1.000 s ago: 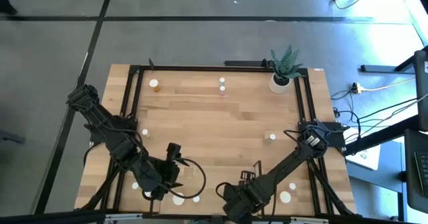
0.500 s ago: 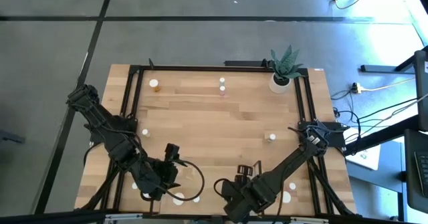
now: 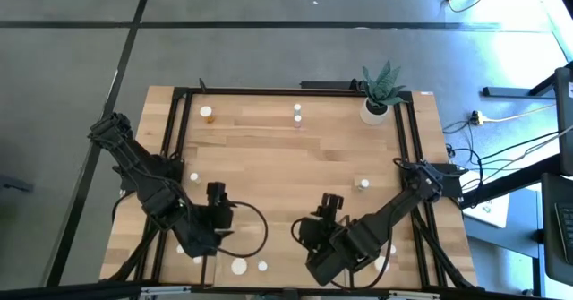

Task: Pick and place medicine bottles onto shelf by color
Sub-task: Put the bottom blue pill bottle on the shelf aligned with the other blue pill bottle

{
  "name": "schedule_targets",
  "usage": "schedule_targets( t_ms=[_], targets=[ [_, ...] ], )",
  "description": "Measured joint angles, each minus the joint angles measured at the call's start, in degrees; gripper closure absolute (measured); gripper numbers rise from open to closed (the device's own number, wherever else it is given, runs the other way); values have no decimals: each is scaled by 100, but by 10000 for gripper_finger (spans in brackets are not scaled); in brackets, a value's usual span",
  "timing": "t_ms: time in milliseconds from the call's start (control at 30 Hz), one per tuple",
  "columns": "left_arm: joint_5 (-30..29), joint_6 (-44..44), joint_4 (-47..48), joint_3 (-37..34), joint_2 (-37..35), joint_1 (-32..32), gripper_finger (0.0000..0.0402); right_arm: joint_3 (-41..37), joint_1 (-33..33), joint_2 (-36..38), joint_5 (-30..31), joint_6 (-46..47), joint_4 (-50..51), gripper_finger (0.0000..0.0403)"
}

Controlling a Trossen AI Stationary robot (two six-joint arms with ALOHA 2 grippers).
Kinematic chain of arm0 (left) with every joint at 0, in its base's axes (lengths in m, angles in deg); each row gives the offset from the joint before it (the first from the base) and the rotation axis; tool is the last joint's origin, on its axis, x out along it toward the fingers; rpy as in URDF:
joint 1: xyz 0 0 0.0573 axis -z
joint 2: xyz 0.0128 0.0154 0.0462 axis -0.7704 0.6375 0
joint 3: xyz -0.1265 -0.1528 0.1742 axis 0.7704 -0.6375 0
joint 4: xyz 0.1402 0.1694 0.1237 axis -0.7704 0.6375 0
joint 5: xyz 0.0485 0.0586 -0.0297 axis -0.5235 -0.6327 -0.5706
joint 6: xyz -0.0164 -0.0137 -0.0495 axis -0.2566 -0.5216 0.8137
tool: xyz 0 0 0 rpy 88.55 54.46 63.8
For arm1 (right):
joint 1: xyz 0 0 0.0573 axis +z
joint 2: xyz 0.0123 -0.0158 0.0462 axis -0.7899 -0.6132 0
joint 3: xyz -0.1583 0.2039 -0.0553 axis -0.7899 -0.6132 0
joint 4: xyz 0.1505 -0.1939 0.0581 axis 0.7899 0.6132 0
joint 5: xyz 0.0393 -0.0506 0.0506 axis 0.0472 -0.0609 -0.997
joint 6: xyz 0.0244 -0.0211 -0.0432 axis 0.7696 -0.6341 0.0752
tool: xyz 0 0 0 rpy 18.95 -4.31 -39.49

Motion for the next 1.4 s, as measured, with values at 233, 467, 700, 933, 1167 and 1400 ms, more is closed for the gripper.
schedule_targets(
  t_ms=[233, 467, 700, 933, 1167, 1400],
  targets=[
    [-16, 936, 868, 0, -2, 48, 86, 0, -133, 267, 337, -482, 5, 196],
    [-39, 1846, 1489, 0, -4, 399, 86, 0, -234, 542, 596, -978, 4, 196],
    [-447, 2742, 2423, 0, -352, 423, 86, -2, -546, 1008, 715, -1311, 4, 196],
    [-782, 3117, 2761, 0, -1200, -75, 86, -386, -828, 1540, 1077, -1533, -7, 196],
    [-710, 2791, 2892, 0, -1775, -985, 86, -1910, -1246, 2593, 1044, -790, 0, 196],
    [-301, 2494, 2906, 0, -2089, -2177, 86, -3305, -1533, 3520, 825, -140, -209, 196]
  ],
)
